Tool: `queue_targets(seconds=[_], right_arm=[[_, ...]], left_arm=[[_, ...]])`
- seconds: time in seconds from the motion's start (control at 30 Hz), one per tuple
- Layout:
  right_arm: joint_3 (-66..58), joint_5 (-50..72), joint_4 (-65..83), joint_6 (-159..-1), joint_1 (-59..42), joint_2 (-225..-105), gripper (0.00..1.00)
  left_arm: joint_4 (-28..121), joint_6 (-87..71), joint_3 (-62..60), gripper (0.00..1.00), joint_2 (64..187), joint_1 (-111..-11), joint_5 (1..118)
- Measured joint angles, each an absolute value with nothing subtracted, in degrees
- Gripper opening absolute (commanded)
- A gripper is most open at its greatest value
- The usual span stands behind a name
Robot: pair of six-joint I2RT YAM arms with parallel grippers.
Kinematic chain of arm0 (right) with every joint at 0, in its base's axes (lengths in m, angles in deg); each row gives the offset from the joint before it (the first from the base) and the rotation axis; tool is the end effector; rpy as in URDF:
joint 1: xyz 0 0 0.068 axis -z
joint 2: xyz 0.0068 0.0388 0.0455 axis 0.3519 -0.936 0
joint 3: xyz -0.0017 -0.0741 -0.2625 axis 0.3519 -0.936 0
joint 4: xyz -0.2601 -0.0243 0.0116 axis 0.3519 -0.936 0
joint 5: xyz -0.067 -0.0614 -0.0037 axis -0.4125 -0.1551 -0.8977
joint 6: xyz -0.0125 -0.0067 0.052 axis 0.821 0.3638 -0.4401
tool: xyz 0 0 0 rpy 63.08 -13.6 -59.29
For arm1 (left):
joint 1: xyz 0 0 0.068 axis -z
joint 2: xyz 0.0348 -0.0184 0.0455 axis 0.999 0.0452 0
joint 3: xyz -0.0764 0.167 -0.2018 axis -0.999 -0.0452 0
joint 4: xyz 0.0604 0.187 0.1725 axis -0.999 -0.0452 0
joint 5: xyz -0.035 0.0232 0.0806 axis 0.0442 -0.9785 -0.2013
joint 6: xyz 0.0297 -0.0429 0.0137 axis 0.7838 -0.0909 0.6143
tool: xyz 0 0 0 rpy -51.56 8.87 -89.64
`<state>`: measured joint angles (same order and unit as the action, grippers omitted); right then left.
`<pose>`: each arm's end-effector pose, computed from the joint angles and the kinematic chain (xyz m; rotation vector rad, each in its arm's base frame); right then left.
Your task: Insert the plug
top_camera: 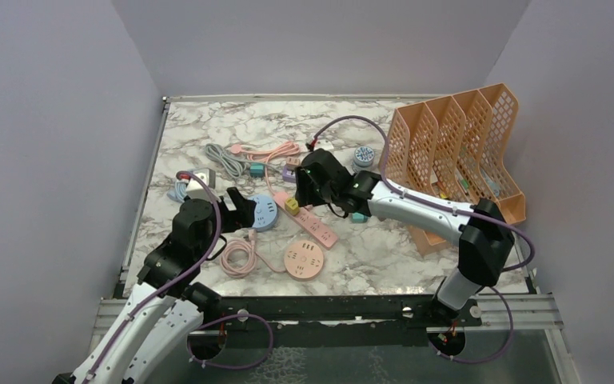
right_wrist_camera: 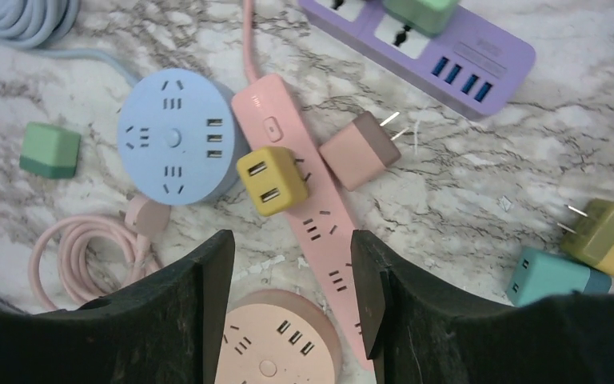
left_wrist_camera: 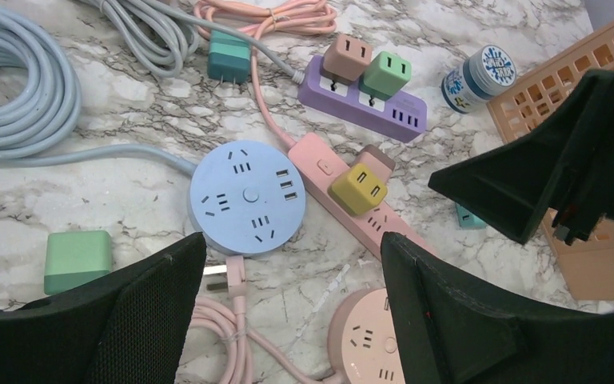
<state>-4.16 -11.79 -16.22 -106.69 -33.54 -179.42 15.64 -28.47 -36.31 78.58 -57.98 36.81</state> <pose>0.2248 0.2956 0.2710 -0.3075 2.3636 0.4431 0.1121 -0.0531 0.2962 -0.2121 1.9407 -0.4738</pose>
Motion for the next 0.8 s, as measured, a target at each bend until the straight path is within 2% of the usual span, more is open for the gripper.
queue_targets(seconds=[0.3, 0.8], right_arm=[[-3.4, -16.3, -18.2, -118.6, -29.0, -187.2, 0.65], [5.5, -17.1, -18.7, -121.3, -26.7, -201.1, 0.67]], left_arm=[[16.2, -29.1, -36.7, 0.82, 81.4, -58.0, 39.0], [20.1, -31.2, -37.9, 0.82, 87.3, -58.0, 41.5]])
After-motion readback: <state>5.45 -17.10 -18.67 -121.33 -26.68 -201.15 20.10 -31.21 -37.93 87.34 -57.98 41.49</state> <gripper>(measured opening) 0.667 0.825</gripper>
